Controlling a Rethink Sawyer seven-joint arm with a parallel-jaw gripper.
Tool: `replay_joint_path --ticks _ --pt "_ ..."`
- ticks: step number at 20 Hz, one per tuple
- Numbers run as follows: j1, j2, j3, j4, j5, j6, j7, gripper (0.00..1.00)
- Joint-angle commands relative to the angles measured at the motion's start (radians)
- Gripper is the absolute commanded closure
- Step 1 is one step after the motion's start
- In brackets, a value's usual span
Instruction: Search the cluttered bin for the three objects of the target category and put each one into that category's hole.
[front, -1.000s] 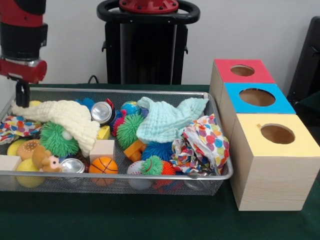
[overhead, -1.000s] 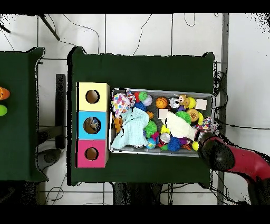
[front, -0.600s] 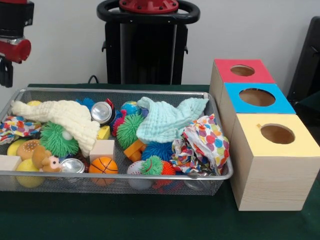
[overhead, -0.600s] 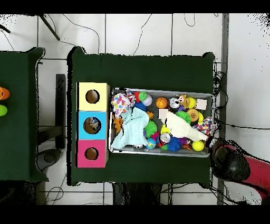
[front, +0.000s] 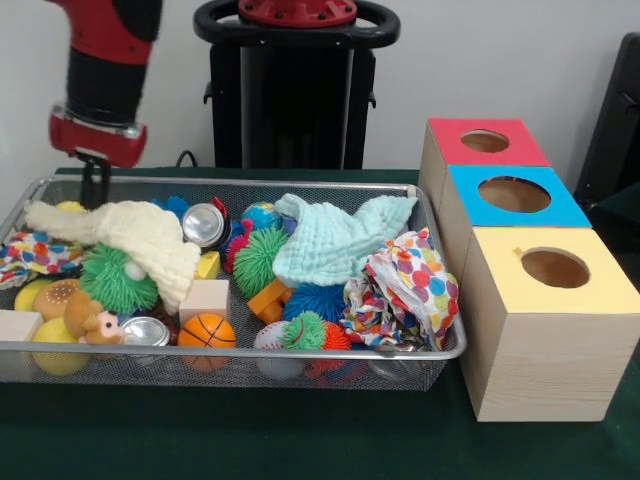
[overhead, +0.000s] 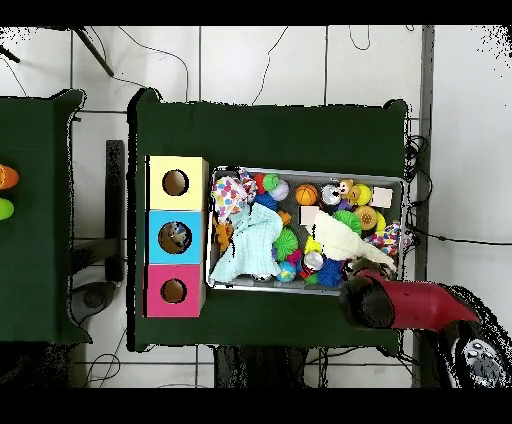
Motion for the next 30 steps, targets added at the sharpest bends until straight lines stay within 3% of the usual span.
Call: replay_joint_path --ticks 1,8,13,17,21,25,30 --pt "0.194 0.167 -0.195 -0.032 0.079 -0.133 0.304 1.0" --pt "0.255 0.236 -0.246 -0.018 0.188 -0.226 0.278 1.0" --pt "0.255 0.218 -0.24 0.005 0.232 -0.229 0.233 1.0" --pt "0.255 0.159 -0.217 0.043 0.262 -0.185 0.214 1.0" --pt "0.403 0.169 -0.284 0.039 0.374 -0.135 0.282 1.0" --pt "0.529 0.236 -0.338 0.0 0.513 -0.12 0.341 1.0" --pt "0.59 0.268 -0.356 -0.022 0.643 -0.089 0.324 1.0"
